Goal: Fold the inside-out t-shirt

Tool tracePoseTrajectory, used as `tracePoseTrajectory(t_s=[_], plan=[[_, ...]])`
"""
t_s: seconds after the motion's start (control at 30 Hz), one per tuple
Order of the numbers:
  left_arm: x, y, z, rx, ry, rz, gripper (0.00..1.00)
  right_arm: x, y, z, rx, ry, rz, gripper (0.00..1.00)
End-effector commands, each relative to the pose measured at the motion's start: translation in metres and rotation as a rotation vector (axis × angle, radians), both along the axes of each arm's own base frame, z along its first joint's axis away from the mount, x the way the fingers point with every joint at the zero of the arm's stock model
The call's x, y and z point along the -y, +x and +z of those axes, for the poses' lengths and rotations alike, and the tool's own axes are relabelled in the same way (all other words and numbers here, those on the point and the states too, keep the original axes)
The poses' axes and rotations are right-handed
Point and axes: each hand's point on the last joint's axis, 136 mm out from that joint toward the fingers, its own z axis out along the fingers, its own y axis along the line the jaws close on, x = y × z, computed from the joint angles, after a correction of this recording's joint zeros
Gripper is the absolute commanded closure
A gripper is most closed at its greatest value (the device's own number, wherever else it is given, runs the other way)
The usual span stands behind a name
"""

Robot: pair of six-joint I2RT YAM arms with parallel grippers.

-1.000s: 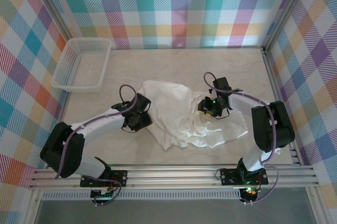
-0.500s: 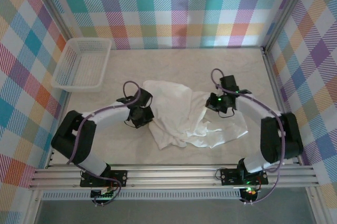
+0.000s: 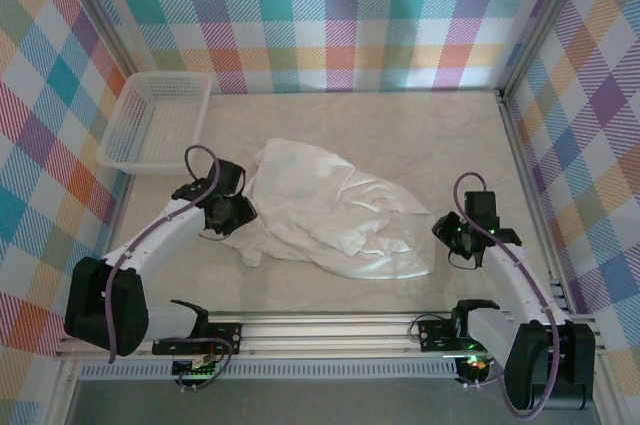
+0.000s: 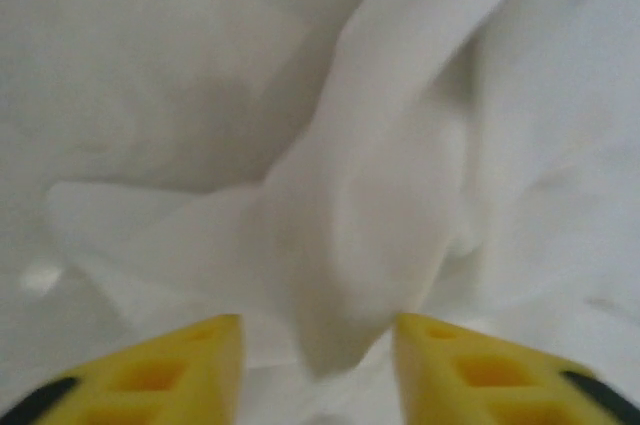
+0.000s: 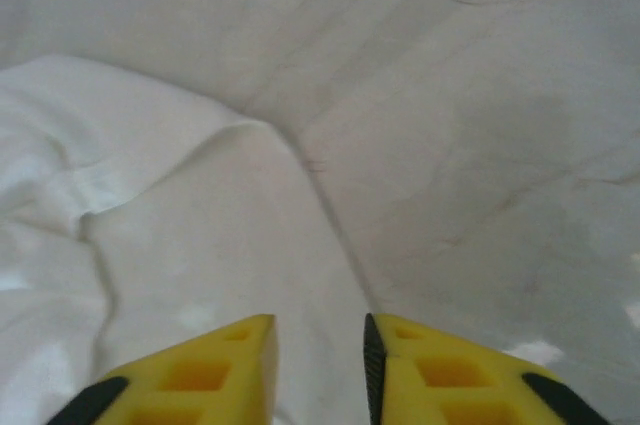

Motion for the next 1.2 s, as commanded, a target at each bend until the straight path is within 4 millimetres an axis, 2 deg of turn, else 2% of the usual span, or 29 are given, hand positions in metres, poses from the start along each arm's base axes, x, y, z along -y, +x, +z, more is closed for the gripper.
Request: tracePoseTrajectory(t_s=[0.0,0.03,0.13,0.3,0.43,0.57,0.63,0.67,0.7,0.73,0.77,0.8,0.87,0.97,1.1,1.17], plan=[[-0.019,-0.01,-0.001,-0.016,0.083,0.064,0.43,-0.052,0.046,0.059,0.189,-0.018,0.312,0.59],[-0.022,-0.011,-0.001,-0.02,0.093,0.078,0.42,-0.069,0.055,0.065,0.181,-0.061,0.411,0.57],[-0.017,-0.015,-0.007,-0.042,0.085,0.07,0.42,-0.114,0.084,0.067,0.126,-0.158,0.629,0.49],[-0.003,-0.029,-0.026,-0.067,0.064,0.034,0.42,-0.175,0.154,0.063,0.134,-0.152,0.782,0.38],[0.009,-0.027,-0.04,-0.102,0.036,-0.019,0.32,-0.216,0.198,0.041,0.14,-0.086,0.848,0.32],[0.006,-0.011,-0.045,-0.093,0.076,-0.025,0.28,-0.251,0.216,0.005,0.074,0.041,0.885,0.27],[0.005,-0.002,-0.051,-0.099,0.075,-0.013,0.29,-0.266,0.216,-0.008,0.031,0.085,0.905,0.32],[0.006,0.002,-0.054,-0.102,0.066,-0.009,0.33,-0.272,0.215,-0.01,0.02,0.102,0.915,0.41],[0.008,0.005,-0.058,-0.106,0.052,-0.008,0.4,-0.277,0.215,-0.008,0.022,0.116,0.92,0.53],[0.011,0.009,-0.06,-0.108,0.026,-0.01,0.58,-0.278,0.216,-0.003,0.029,0.125,0.911,0.7],[0.014,0.014,-0.059,-0.104,-0.002,-0.009,0.84,-0.277,0.219,0.007,0.048,0.115,0.895,0.89],[0.016,0.017,-0.056,-0.096,-0.021,-0.008,1.0,-0.273,0.221,0.019,0.073,0.097,0.882,1.0],[0.015,0.025,-0.037,-0.05,-0.049,-0.006,1.0,-0.262,0.226,0.054,0.149,0.05,0.849,1.0],[0.007,0.041,0.024,0.082,-0.062,-0.013,1.0,-0.234,0.228,0.125,0.293,0.014,0.77,1.0],[-0.001,0.054,0.144,0.332,-0.036,-0.065,1.0,-0.171,0.214,0.24,0.541,-0.003,0.586,1.0],[-0.003,0.054,0.202,0.469,-0.037,-0.086,1.0,-0.139,0.194,0.296,0.688,-0.049,0.504,1.0]])
